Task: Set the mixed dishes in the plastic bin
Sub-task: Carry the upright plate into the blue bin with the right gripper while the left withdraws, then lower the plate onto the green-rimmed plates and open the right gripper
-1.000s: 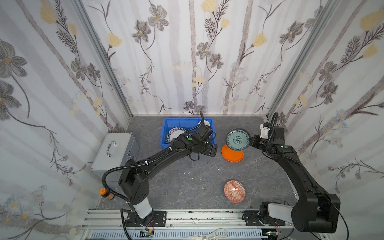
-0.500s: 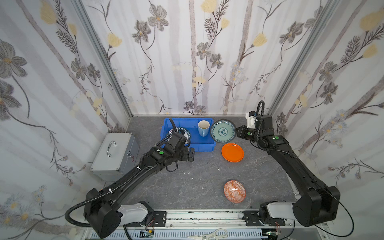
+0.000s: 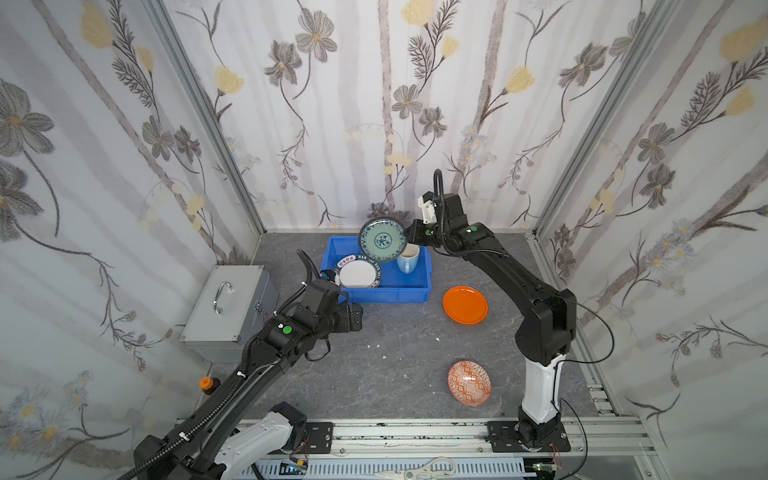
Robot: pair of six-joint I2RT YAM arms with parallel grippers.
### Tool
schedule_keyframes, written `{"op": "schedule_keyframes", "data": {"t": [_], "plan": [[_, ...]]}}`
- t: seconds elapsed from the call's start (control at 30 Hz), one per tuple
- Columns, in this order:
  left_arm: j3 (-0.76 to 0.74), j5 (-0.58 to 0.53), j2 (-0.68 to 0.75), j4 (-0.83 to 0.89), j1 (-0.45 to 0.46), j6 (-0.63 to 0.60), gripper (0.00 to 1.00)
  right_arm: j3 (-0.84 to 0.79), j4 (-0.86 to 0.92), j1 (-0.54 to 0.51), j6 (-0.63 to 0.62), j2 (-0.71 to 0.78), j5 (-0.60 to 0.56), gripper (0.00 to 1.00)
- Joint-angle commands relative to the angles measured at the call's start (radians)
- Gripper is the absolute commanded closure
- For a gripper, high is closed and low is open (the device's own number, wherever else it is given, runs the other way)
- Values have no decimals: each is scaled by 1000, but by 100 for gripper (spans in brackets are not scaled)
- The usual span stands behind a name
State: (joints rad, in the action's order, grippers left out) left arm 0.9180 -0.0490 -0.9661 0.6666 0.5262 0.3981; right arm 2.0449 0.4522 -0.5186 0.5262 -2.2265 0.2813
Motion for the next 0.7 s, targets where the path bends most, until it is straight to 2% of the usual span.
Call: {"op": "schedule_keyframes", "data": {"t": [0.0, 0.07, 0.17, 0.67], "plan": [[-14, -2, 32, 25, -27, 13, 0, 181, 75, -15, 21, -141, 19, 100], [-20, 1, 50, 33, -41, 14, 0, 246, 73, -22, 42, -218, 45, 100], [-31, 9, 66, 35, -56, 12, 0, 252, 40, -38, 49, -265, 40, 100], [-48, 35, 41, 5, -84, 23, 0, 253, -33, -68, 9, -377, 24, 100]]}}
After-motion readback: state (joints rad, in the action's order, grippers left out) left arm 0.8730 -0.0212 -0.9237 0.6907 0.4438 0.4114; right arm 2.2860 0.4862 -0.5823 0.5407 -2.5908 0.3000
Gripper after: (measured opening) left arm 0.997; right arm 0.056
